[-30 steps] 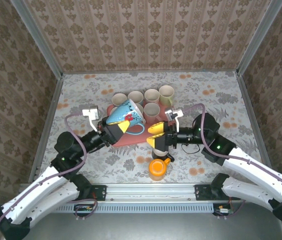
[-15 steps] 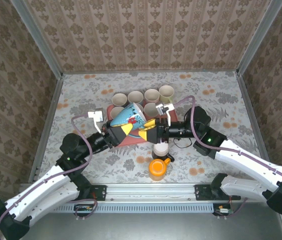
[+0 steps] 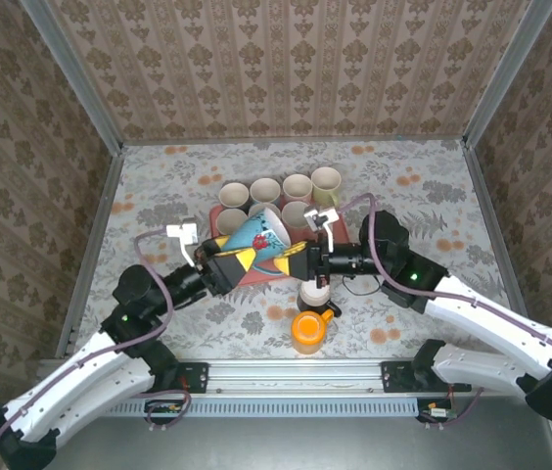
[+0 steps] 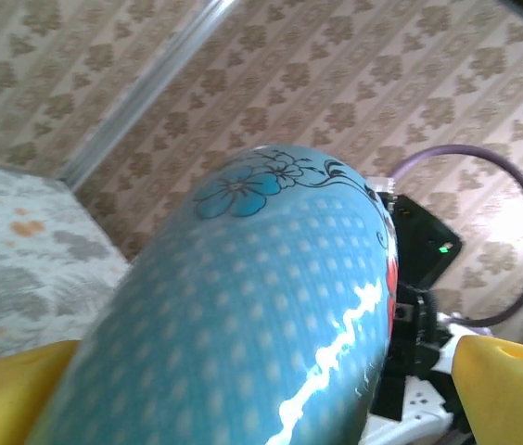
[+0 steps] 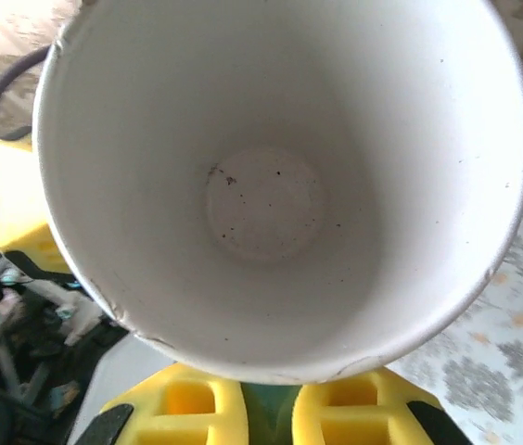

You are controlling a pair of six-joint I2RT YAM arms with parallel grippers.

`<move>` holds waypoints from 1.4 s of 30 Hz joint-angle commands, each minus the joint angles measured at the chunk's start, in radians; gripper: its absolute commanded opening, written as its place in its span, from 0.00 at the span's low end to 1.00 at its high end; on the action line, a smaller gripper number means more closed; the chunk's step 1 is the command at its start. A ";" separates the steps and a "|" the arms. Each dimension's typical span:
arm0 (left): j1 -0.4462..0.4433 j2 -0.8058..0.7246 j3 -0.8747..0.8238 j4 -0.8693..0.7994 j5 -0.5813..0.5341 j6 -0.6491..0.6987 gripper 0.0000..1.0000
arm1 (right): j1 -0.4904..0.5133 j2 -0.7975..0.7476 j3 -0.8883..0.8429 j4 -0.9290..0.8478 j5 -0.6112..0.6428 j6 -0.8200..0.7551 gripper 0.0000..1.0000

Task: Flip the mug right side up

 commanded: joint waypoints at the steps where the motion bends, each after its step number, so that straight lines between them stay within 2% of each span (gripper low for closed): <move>1: -0.001 -0.056 0.079 -0.375 -0.193 0.125 1.00 | -0.025 -0.088 0.073 -0.193 0.252 -0.159 0.00; 3: -0.001 -0.041 0.135 -0.625 -0.299 0.158 1.00 | -0.028 -0.119 0.095 -0.301 0.411 -0.225 0.00; 6: 0.000 0.028 0.236 -0.903 -0.439 0.200 1.00 | -0.031 -0.140 0.122 -0.411 0.619 -0.317 0.00; 9: -0.001 0.074 0.296 -0.966 -0.426 0.281 1.00 | -0.041 -0.125 0.134 -0.465 0.781 -0.402 0.00; 11: -0.001 0.088 0.317 -0.958 -0.387 0.332 1.00 | -0.064 -0.095 0.136 -0.474 0.816 -0.432 0.00; 18: -0.003 0.167 0.383 -1.024 -0.403 0.484 1.00 | -0.242 0.071 0.107 -0.399 0.690 -0.387 0.00; 21: -0.004 0.167 0.368 -1.027 -0.410 0.515 1.00 | -0.277 0.160 0.113 -0.367 0.656 -0.392 0.00; 29: -0.013 0.093 0.288 -1.010 -0.408 0.518 1.00 | -0.315 0.367 0.165 -0.372 0.648 -0.395 0.00; 42: -0.104 0.064 0.280 -1.022 -0.483 0.514 1.00 | -0.314 0.588 0.234 -0.374 0.699 -0.421 0.00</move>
